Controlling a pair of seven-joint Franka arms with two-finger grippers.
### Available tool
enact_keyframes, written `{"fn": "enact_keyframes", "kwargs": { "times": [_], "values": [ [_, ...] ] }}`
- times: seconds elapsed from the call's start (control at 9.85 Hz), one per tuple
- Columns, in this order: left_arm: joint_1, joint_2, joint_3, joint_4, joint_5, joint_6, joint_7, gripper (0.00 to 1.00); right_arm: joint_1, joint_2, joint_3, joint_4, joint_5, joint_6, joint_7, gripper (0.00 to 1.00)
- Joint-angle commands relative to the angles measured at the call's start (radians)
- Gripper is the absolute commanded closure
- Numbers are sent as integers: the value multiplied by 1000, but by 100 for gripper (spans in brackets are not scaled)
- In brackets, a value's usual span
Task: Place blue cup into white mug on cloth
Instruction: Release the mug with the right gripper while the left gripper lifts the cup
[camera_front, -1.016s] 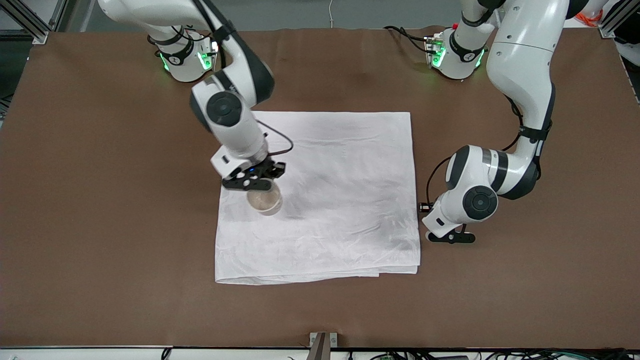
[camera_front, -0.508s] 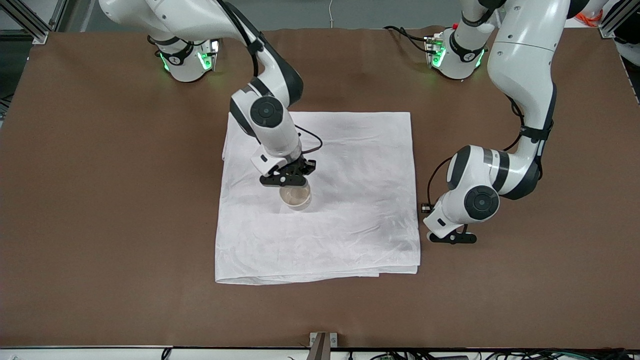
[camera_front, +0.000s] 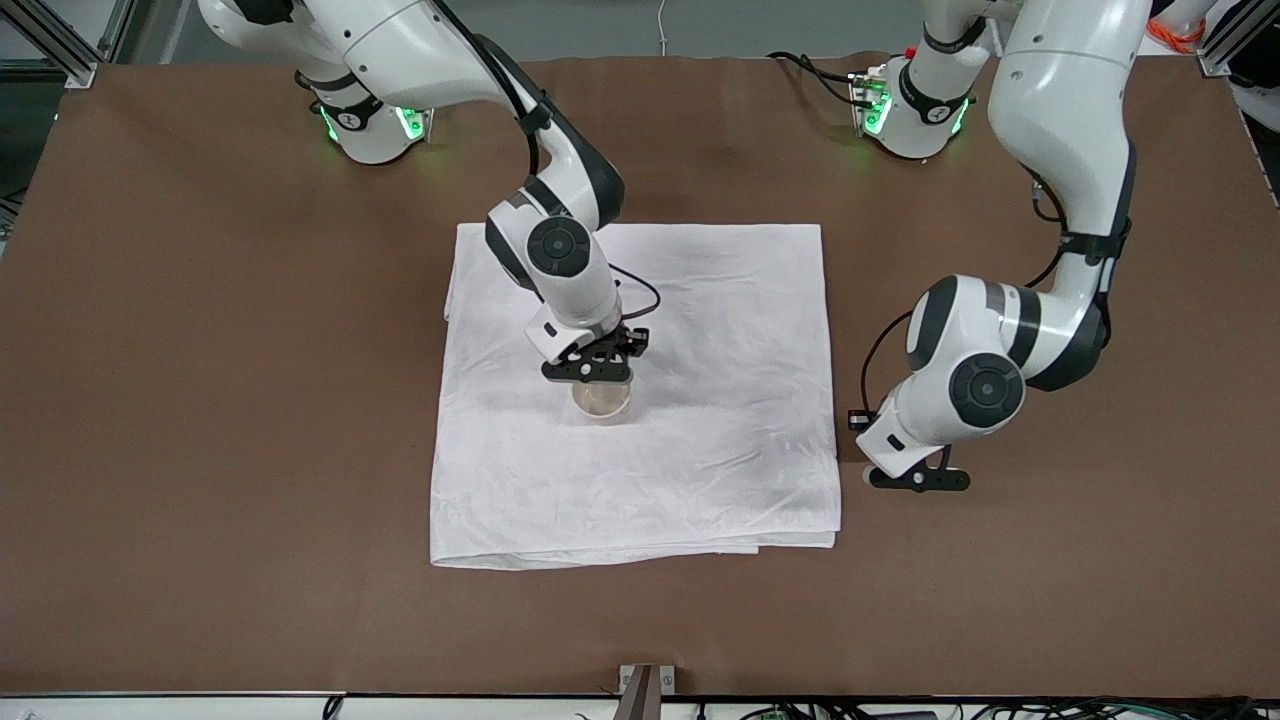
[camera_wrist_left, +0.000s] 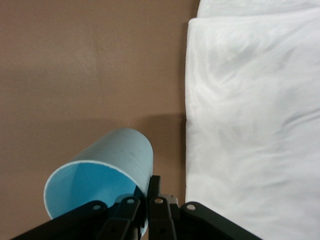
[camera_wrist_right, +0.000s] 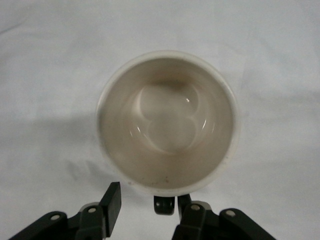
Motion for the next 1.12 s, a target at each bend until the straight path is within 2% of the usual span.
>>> {"fn": "enact_keyframes", "kwargs": {
  "times": [0.0,0.3,0.51,0.71,0.91,1.02],
  "values": [
    [-8,-1,-4,90,0,-76,4,100,12,-20,-10,6,23,-53,0,0],
    [-12,38,-59,196,-2,-80,11,100,-4,-214,-13,3,25,-301,10,0],
    [-26,66,-94,254,-3,-71,11,100,-75,-351,-16,2,25,-447,-6,0],
    [-75,92,-142,308,-2,-68,3,100,-215,-443,-20,0,12,-537,-110,0],
    [-196,108,-131,325,1,-41,0,100,-400,-520,-20,-6,5,-611,-329,0],
    [-218,112,-137,339,0,-18,10,100,-477,-561,-20,-5,5,-649,-438,0]
  ]
}}
